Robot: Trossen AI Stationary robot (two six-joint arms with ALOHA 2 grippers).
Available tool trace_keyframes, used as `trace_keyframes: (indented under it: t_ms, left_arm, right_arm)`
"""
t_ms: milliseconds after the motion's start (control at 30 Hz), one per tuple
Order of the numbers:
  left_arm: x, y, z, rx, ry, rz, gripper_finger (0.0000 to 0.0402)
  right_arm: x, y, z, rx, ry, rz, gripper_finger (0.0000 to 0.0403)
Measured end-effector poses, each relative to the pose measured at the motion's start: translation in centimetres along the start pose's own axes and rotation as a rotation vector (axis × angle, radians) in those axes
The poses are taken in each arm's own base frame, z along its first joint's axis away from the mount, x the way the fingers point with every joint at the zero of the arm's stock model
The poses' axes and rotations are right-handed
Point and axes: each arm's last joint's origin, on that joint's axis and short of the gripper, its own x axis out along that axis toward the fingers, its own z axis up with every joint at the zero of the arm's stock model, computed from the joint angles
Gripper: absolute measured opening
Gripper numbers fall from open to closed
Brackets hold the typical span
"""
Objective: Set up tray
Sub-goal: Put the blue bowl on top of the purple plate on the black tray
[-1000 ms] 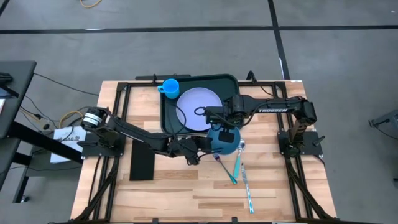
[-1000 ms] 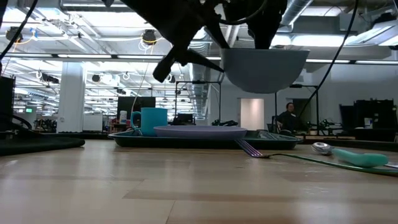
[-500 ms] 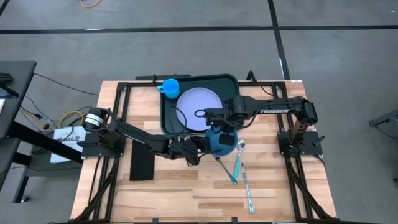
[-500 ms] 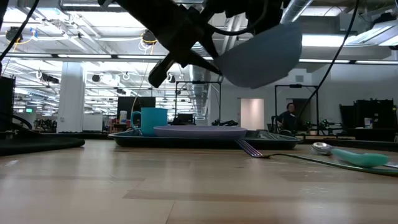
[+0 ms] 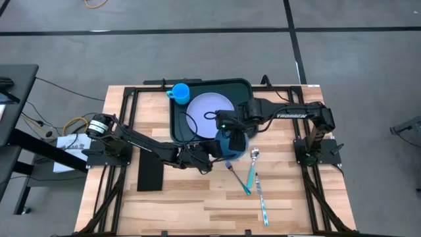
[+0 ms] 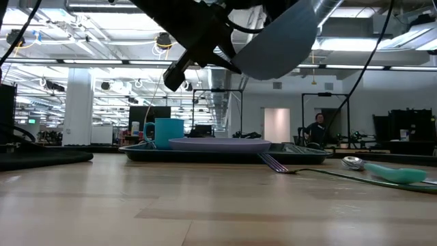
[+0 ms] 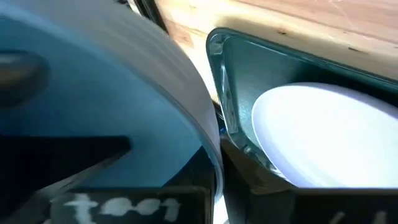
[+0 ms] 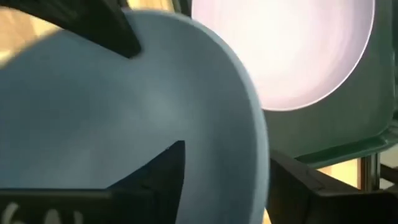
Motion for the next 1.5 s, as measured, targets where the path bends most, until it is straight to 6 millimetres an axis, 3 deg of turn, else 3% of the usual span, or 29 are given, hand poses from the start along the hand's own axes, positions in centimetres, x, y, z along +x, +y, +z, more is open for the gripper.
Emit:
trace_keyframes:
  t_ms: [167, 267, 500, 733, 967, 1100, 1233, 1367, 1500]
  left_arm:
    - [-0.2, -0.4, -0.3, -0.038, 0.042, -0.047, 0.0001]
    - [-0.3, -2.2, -0.2, 0.009, 0.029, -0.161, 0.0001]
    - [-1.1, -3.8, -2.0, -0.129, 0.026, -0.348, 0.0001]
    - [-1.0, -3.3, -6.1, -0.346, -0.041, -0.425, 0.0000]
    - [0.4, -1.2, -12.7, -0.664, -0.170, -0.582, 0.0000]
    - [1.5, -0.6, -16.6, -0.862, -0.261, -0.658, 0.0000]
    - [1.8, -0.4, -19.6, -0.950, -0.181, -0.663, 0.0000]
    - [1.8, -0.3, -20.4, -0.902, -0.110, -0.656, 0.0000]
    - [1.5, -0.4, -19.5, -0.804, -0.137, -0.693, 0.0000]
  right_arm:
    - [-2.9, -0.6, 0.3, 0.012, -0.071, 0.002, 0.0193]
    - [-4.9, -1.3, -0.4, 0.023, -0.097, 0.004, 0.0189]
    - [-8.7, -3.0, -3.2, 0.074, -0.173, -0.069, 0.0177]
    - [-12.7, -4.3, -6.8, 0.169, -0.303, -0.069, 0.0177]
    - [-14.9, -4.8, -9.1, 0.268, -0.385, -0.056, 0.0174]
    - [-15.0, -4.2, -9.4, 0.255, -0.430, -0.102, 0.0170]
    - [-13.6, -3.0, -9.6, 0.182, -0.474, -0.086, 0.0167]
    - [-11.2, -1.9, -10.3, 0.163, -0.549, -0.065, 0.0164]
    - [-7.6, -1.1, -11.5, 0.189, -0.641, -0.045, 0.0164]
